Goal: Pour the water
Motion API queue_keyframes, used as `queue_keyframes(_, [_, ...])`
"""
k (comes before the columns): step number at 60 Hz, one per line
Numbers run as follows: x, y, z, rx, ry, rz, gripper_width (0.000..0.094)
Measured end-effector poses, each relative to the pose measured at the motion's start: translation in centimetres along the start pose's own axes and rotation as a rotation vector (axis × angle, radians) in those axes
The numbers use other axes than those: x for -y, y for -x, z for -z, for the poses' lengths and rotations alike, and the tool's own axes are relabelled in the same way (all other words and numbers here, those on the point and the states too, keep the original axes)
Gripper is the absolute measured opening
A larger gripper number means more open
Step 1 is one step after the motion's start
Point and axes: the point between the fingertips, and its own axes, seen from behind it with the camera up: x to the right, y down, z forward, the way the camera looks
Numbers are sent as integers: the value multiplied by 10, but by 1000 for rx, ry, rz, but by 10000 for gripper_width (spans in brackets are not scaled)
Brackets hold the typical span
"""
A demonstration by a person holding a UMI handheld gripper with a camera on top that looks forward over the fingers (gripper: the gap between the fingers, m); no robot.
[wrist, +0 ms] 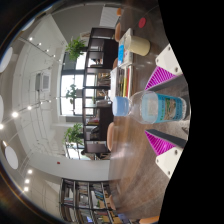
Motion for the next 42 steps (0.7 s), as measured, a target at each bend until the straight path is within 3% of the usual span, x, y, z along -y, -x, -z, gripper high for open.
queue_keyframes(9, [5, -1, -13, -19, -39, -33, 601])
queue_keyframes(12, [7, -6, -14, -43, -52, -34, 457])
queue_keyframes(26, [6, -2, -17, -11, -46, -33, 306])
queue_keyframes(42, [8, -11, -21, -32, -42, -75, 306])
